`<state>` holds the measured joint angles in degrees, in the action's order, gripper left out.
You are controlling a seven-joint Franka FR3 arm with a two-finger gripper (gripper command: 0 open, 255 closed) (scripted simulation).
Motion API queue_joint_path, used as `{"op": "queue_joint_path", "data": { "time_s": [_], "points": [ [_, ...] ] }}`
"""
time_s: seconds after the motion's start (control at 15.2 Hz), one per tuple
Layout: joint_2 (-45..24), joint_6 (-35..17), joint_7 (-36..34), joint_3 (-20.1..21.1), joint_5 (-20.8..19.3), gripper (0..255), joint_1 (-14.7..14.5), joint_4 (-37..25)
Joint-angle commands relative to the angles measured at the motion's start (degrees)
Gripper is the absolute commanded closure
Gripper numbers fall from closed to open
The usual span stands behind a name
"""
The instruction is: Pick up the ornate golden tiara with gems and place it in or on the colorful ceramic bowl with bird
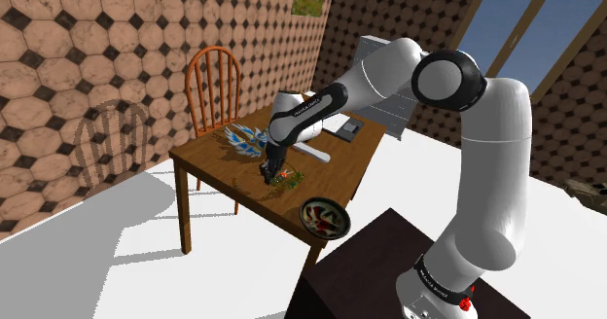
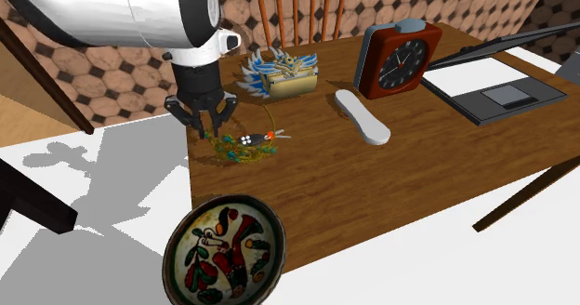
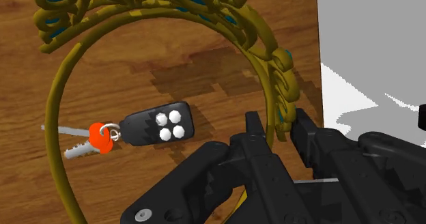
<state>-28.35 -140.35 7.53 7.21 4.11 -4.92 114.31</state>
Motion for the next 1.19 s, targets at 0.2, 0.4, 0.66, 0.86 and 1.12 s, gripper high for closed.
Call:
{"op": "queue_joint_path", "data": {
  "time_s": [0.2, 0.4, 0.66, 0.86, 1.12],
  "points": [
    [3.17, 2.87, -0.10, 0.17, 0.21, 255, 0.20, 0.30],
    [4.84, 4.67, -0.19, 0.25, 0.30, 255, 0.28, 0.16],
    [6.94, 7.12, -0.31, 0.33, 0.43, 255, 0.39, -0.20],
    [11.95, 3.31, -0.02, 0.91, 1.46, 255, 0.46, 8.58],
    [18.28, -1.25, 0.51, 1.80, 3.22, 255, 0.38, 19.41]
  ]
}}
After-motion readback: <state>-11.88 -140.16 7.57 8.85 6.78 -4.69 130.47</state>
